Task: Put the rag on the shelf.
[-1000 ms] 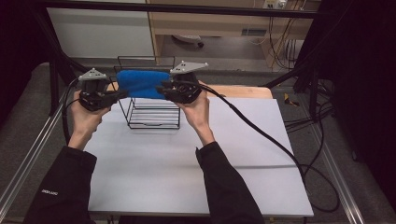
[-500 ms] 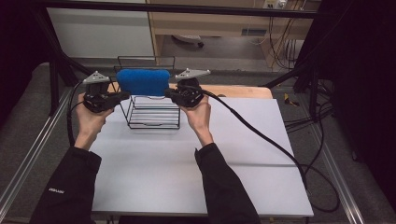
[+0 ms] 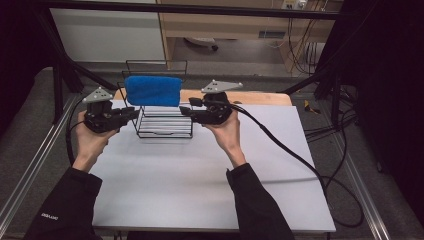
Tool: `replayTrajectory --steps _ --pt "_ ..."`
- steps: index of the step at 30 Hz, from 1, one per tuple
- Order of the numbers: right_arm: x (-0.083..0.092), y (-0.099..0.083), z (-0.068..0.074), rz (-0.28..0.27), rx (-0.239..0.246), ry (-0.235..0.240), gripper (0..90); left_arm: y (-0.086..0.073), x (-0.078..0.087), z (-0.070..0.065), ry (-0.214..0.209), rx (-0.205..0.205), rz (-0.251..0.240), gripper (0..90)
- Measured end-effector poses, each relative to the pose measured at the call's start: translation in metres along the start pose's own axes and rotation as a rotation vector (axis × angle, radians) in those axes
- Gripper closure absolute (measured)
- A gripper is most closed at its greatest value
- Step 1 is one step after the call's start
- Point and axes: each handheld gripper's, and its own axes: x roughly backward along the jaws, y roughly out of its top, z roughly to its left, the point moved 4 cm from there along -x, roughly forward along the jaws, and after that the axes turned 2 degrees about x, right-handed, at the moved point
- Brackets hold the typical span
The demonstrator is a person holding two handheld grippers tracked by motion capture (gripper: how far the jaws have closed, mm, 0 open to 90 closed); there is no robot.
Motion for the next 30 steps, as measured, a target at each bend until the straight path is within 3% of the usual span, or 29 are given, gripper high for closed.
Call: replayTrajectory --steps 6,13,18,30 --pt "0.029 -0.021 -0.009 0.021 -0.052 -0.013 26.6 -0.024 0.0 -0.01 -0.018 -0.013 0.024 43.8" --pt "0.061 -0.056 -0.024 0.046 -0.11 -0.032 12.1 -0.055 -0.007 -0.018 -0.038 -0.023 0.051 23.3" --pt "0.084 -0.082 -0.033 0.069 -0.142 -0.046 6.1 -0.078 -0.013 -0.02 -0.046 -0.012 0.057 15.3" --pt "0.129 -0.158 -0.047 0.103 -0.202 -0.079 1.1 -0.131 -0.02 -0.023 -0.06 0.008 0.096 12.2"
